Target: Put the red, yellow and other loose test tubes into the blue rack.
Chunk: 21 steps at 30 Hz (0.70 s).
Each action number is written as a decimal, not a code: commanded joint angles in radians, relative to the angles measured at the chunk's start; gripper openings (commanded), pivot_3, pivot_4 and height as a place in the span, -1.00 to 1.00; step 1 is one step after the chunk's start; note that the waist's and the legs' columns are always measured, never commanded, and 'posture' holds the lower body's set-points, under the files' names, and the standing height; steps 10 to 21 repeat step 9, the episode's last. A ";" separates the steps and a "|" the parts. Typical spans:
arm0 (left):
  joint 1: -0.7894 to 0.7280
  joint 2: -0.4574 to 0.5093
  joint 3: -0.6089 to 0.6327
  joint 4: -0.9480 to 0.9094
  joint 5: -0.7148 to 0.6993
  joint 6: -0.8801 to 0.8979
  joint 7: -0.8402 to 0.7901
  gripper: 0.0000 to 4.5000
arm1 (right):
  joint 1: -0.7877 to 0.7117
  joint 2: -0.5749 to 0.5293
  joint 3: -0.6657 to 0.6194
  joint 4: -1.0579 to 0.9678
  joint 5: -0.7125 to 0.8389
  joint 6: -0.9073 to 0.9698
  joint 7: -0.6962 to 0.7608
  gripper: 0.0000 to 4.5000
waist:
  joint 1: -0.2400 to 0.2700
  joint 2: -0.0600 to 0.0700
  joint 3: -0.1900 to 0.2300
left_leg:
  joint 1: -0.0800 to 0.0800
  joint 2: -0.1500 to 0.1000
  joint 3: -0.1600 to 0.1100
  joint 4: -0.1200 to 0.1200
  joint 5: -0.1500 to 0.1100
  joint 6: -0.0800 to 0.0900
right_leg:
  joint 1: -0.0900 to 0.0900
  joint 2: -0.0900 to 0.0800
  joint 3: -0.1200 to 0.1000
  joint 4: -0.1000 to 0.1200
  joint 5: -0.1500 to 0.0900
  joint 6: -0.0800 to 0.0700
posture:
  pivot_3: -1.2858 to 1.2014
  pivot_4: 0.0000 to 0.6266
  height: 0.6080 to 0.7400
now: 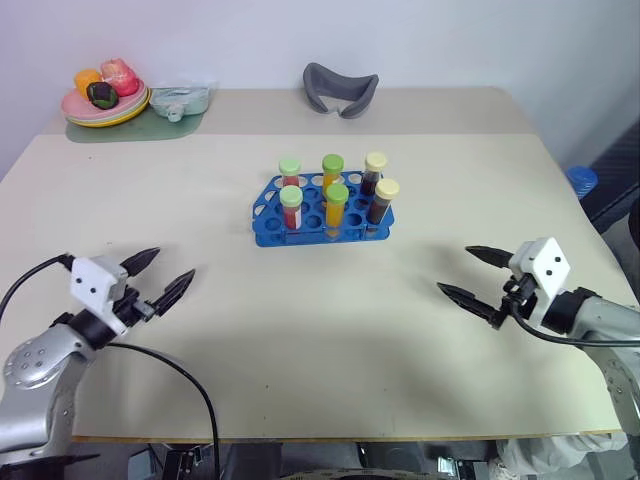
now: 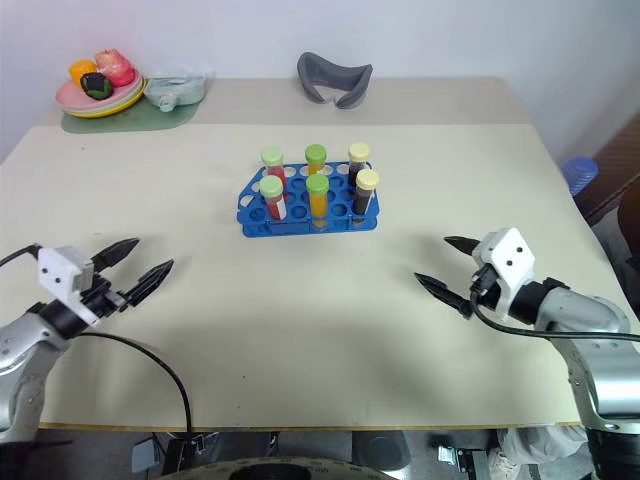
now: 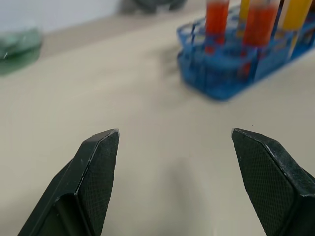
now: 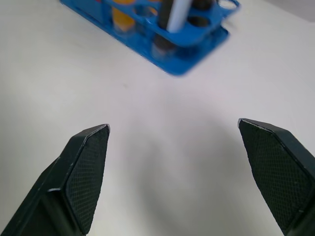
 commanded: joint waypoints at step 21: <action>0.036 -0.035 0.017 -0.066 0.013 -0.016 0.031 0.65 | -0.055 0.012 -0.019 0.080 -0.014 -0.059 -0.013 0.92 | -0.002 0.000 0.000 | 0.003 0.000 0.001 0.000 -0.001 0.001 | 0.002 0.000 0.001 0.000 0.000 0.000 | 0.03 -0.52 1.00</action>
